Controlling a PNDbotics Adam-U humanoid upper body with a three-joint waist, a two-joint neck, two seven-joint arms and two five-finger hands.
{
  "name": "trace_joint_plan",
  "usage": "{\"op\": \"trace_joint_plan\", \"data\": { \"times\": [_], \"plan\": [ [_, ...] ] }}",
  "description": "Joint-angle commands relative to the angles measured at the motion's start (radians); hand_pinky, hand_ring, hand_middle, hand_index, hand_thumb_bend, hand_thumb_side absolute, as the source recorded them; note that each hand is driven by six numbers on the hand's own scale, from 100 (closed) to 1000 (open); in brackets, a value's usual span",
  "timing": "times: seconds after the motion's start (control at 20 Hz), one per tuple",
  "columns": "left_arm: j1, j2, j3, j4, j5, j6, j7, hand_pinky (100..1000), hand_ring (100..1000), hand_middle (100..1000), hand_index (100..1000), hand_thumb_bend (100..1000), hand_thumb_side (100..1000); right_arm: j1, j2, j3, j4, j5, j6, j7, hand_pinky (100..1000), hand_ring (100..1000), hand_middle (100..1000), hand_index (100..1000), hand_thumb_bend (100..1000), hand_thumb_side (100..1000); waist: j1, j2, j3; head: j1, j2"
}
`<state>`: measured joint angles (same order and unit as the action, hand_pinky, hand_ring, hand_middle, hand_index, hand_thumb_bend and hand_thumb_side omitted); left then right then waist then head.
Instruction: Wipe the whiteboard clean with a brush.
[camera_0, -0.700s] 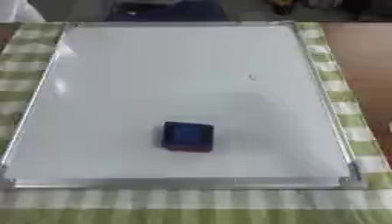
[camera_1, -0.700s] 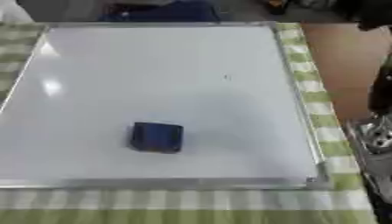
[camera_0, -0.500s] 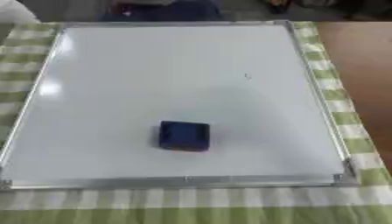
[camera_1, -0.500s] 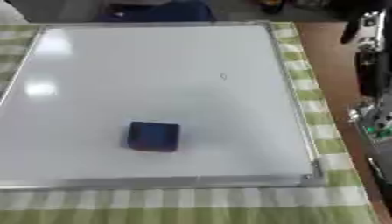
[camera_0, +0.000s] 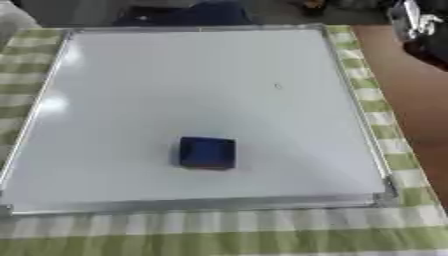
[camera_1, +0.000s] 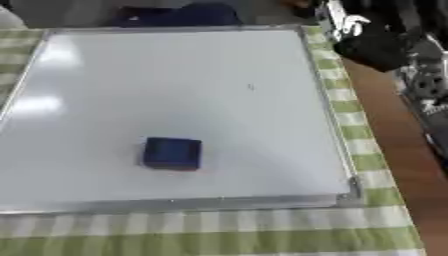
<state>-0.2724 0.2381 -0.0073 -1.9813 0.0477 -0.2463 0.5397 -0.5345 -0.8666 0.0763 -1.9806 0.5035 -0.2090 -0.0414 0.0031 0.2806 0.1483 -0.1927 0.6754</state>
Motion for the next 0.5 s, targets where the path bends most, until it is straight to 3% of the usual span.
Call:
{"op": "trace_joint_plan", "data": {
  "times": [0.05,0.3,0.35,0.5],
  "plan": [
    [-0.004,0.026,-0.001,-0.019,0.004,0.0,-0.006,604,778,761,627,272,1000,-0.045,-0.052,0.036,-0.019,0.059,-0.014,0.081,688,720,661,100,236,884,-0.002,-0.02,0.003,-0.005,0.001],
    [-0.004,0.027,-0.002,-0.019,0.006,0.0,-0.008,604,777,761,627,272,1000,-0.083,-0.049,0.081,-0.019,0.133,-0.014,0.166,702,740,677,100,258,893,-0.005,-0.02,0.006,-0.006,-0.003],
    [-0.005,0.027,-0.002,-0.019,0.006,0.0,-0.009,604,779,762,627,269,1000,-0.085,-0.047,0.082,-0.019,0.136,-0.014,0.169,765,792,728,100,351,884,-0.006,-0.019,0.006,-0.007,-0.004],
    [-0.01,0.027,-0.009,-0.019,0.01,0.002,-0.014,604,779,762,626,269,1000,-0.12,-0.019,0.129,-0.019,0.155,-0.038,0.199,781,803,740,100,395,858,-0.015,-0.014,0.015,-0.014,-0.012]
  ]
}}
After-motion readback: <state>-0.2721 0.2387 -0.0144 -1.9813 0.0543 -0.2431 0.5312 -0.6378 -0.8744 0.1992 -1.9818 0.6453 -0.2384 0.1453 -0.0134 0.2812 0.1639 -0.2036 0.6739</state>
